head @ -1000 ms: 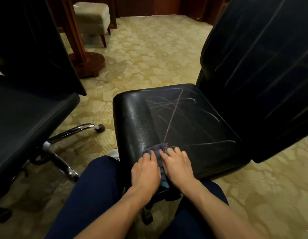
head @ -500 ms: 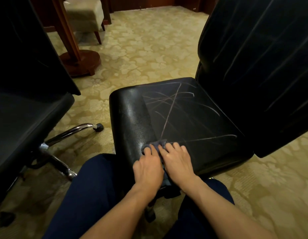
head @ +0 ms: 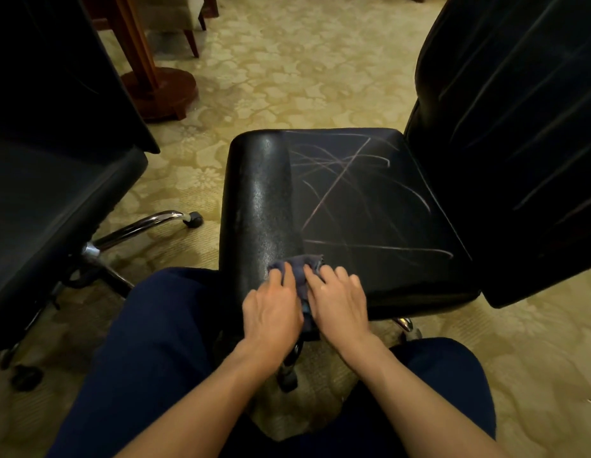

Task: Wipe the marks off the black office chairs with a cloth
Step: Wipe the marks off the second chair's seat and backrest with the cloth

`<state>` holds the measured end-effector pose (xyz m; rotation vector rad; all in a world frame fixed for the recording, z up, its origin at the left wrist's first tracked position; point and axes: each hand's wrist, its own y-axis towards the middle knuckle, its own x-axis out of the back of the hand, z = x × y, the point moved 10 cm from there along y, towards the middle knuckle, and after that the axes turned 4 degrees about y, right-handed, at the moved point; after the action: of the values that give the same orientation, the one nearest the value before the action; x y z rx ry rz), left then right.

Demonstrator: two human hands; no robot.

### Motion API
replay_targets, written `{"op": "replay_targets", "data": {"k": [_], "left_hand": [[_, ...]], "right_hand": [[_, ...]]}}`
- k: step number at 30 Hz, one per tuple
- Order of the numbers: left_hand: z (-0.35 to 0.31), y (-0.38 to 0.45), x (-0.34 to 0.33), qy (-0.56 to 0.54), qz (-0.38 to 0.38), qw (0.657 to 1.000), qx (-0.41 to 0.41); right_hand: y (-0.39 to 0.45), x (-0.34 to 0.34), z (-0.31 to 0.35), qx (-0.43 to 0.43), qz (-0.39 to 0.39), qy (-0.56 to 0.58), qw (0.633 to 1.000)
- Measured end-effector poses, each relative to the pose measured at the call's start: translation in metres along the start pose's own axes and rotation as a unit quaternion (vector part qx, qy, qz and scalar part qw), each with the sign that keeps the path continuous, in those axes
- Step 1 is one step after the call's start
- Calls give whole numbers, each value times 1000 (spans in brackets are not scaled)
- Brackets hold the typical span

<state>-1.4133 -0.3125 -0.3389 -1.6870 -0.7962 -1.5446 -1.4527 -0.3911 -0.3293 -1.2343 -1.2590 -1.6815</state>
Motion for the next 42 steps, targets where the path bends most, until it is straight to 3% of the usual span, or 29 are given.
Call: {"op": "replay_targets", "data": {"k": [6,15,19,21,26,29,34,42], "left_hand": [[-6,-8,-3,23,-7,1000,-15],[21,76,8,58,-45,997,4],[36,95,12,33,-42,998,23],[38,85,10,-9,-39,999,24],[41,45,12,-91,-130,986,-43],[40,40,15,-97,-184,975,-81],[39,54,19,-87,-158,977,-109],[44,60,8,-209,-71,970,-106]], "right_hand": [[-13,7,-2,26,-27,1,999],[75,-16,-4,-10,-10,19,1000],[90,-27,5,-30,62,68,995],[81,-33,6,-55,103,144,983],[38,-14,-1,-108,52,217,969],[22,-7,6,-59,-9,154,986],[26,5,11,-3,-36,29,999],[46,-8,16,-24,-1,137,990]]}}
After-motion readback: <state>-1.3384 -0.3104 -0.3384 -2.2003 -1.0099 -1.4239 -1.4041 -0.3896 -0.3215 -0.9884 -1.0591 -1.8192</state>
